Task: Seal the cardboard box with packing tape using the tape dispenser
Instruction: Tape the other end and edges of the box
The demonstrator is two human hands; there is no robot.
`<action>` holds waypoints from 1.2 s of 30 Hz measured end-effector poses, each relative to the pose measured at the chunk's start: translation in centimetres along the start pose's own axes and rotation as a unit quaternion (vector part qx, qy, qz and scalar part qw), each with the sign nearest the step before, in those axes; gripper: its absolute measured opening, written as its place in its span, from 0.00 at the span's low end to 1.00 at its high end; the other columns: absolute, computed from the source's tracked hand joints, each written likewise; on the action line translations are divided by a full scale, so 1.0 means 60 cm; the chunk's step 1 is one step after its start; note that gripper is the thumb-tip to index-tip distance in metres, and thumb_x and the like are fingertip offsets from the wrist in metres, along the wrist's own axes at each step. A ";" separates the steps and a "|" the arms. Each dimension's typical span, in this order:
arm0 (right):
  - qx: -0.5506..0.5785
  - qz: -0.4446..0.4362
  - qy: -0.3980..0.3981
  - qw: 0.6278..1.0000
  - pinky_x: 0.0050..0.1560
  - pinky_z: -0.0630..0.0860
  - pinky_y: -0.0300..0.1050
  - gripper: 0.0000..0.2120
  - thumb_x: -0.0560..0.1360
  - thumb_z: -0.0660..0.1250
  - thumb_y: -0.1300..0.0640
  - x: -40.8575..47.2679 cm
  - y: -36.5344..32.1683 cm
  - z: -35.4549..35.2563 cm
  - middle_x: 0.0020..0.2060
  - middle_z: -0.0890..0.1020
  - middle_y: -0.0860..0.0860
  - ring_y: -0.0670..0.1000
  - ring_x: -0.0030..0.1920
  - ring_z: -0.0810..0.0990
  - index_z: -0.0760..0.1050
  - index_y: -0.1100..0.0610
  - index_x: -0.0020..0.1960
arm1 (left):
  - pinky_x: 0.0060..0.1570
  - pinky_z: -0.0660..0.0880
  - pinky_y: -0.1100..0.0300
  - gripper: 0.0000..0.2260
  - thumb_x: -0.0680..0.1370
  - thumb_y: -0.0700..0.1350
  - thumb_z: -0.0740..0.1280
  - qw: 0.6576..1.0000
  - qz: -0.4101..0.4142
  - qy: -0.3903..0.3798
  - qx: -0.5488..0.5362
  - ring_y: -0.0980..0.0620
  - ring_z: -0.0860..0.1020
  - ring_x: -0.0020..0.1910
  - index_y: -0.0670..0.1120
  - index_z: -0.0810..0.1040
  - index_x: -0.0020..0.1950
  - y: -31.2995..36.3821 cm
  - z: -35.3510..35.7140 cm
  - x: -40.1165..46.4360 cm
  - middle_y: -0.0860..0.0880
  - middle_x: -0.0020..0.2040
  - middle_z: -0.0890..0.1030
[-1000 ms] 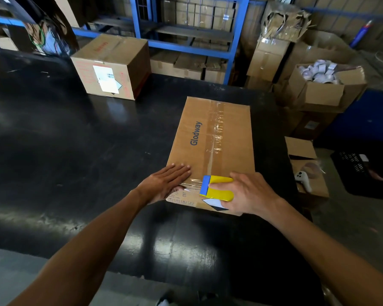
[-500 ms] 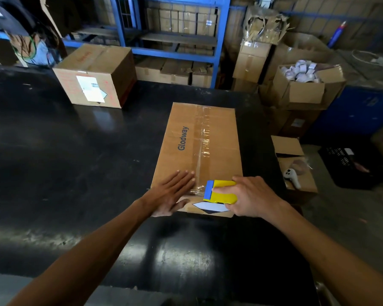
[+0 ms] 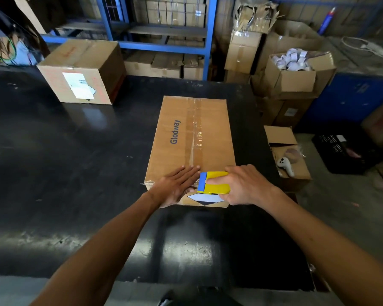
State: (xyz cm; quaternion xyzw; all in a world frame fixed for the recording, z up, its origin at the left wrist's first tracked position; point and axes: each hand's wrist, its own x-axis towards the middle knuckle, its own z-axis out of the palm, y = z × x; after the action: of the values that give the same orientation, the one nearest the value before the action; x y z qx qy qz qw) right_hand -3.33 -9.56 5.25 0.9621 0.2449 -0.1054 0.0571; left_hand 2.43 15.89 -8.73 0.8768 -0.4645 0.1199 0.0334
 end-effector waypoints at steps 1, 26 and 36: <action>0.000 -0.002 0.002 1.000 0.49 0.69 0.49 0.25 0.76 0.63 0.39 0.000 0.000 0.000 0.56 0.77 0.53 0.55 0.54 0.77 0.64 0.32 0.73 | 0.74 0.64 0.48 0.25 0.86 0.53 0.48 1.000 0.001 -0.001 -0.003 0.46 0.63 0.78 0.41 0.62 0.79 -0.001 -0.001 0.000 0.43 0.79 0.62; -0.012 -0.015 0.019 1.000 0.39 0.65 0.45 0.27 0.75 0.64 0.37 -0.084 0.103 0.039 0.49 0.74 0.52 0.51 0.40 0.73 0.65 0.35 0.74 | 0.77 0.56 0.45 0.27 0.86 0.53 0.52 0.998 0.064 0.008 0.003 0.43 0.53 0.81 0.37 0.57 0.80 0.071 0.003 0.106 0.40 0.81 0.56; 0.009 -0.042 0.059 0.997 0.34 0.67 0.43 0.29 0.72 0.65 0.38 -0.087 0.125 0.077 0.46 0.76 0.53 0.49 0.35 0.71 0.68 0.37 0.72 | 0.76 0.60 0.46 0.28 0.85 0.53 0.55 0.999 0.050 -0.002 0.018 0.43 0.56 0.80 0.37 0.58 0.79 0.068 0.032 0.110 0.39 0.80 0.57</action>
State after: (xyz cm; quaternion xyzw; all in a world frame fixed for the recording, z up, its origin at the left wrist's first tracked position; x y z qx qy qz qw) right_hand -4.97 -19.27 2.43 0.9560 0.2871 -0.0531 0.0291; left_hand 2.95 7.93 -9.18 0.8530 -0.5059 0.1277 0.0101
